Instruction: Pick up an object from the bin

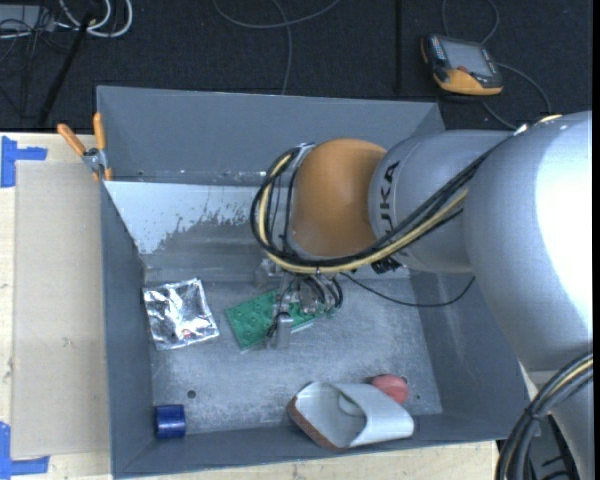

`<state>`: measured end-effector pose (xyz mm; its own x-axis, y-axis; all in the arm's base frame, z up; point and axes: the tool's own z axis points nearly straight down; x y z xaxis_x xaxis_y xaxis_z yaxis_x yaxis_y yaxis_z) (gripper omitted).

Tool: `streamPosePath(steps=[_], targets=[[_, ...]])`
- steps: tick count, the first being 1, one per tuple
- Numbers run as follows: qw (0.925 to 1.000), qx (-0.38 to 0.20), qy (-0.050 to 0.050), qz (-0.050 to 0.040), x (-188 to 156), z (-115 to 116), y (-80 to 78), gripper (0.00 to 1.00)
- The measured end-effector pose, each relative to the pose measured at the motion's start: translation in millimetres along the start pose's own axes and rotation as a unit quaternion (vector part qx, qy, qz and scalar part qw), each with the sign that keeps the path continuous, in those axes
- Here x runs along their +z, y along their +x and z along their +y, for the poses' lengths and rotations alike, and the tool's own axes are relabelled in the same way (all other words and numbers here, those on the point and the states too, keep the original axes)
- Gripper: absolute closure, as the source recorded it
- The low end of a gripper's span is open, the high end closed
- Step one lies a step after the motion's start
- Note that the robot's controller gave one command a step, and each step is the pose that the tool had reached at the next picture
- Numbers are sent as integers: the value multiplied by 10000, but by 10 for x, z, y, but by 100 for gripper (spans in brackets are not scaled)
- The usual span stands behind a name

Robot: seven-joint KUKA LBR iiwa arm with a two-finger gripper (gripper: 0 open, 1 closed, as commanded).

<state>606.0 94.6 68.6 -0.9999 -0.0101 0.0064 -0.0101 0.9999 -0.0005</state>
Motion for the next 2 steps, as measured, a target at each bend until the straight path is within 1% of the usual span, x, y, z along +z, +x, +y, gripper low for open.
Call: streamPosePath(steps=[1, 2], targets=[[10000, 13, -12, -35, -59, 6, -21, 100], [9997, 241, -13, -75, -1519, -11, 47, 100]])
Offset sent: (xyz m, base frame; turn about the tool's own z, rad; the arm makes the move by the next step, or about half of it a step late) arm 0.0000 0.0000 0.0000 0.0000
